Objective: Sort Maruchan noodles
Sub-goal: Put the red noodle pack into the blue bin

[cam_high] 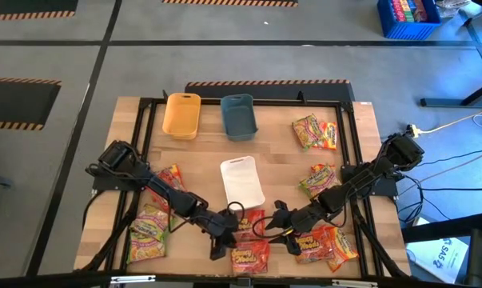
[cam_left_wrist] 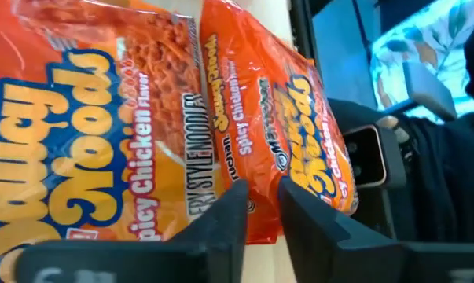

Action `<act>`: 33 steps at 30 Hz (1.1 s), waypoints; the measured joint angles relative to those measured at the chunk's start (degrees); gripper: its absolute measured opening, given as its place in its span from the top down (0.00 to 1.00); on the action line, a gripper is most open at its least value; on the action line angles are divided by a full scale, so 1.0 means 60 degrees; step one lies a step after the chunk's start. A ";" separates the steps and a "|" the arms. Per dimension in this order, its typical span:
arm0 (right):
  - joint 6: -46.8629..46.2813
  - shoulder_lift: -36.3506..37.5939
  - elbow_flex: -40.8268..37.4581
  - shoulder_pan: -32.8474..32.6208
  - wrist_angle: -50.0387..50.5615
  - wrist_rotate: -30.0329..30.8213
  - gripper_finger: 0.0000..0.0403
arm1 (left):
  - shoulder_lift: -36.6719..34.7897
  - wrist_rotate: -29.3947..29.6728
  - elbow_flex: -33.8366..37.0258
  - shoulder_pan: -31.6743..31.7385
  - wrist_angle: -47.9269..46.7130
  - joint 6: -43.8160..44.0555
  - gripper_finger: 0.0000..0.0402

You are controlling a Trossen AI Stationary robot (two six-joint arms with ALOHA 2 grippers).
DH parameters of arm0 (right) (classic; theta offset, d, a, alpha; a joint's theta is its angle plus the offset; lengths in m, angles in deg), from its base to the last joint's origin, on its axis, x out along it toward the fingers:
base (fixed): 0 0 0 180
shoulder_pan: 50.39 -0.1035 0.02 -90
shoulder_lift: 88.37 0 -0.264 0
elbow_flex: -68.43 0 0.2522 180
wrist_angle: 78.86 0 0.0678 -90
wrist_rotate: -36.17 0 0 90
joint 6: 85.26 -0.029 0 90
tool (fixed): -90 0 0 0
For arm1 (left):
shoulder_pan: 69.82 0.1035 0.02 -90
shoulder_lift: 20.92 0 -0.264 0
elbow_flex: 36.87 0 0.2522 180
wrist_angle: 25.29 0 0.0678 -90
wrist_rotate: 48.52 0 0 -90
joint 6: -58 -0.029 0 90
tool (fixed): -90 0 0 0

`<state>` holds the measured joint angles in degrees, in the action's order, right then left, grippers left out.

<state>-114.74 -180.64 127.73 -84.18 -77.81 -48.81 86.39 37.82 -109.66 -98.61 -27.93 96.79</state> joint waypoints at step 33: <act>0.0494 0.0555 0.0576 0.0005 0.1233 0.0087 0.47 | -0.2563 0.3477 0.0004 -0.0758 -0.1961 -0.3701 1.00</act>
<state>-111.78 -177.31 131.18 -84.15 -70.41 -48.29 71.01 58.68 -109.64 -103.16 -39.70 74.58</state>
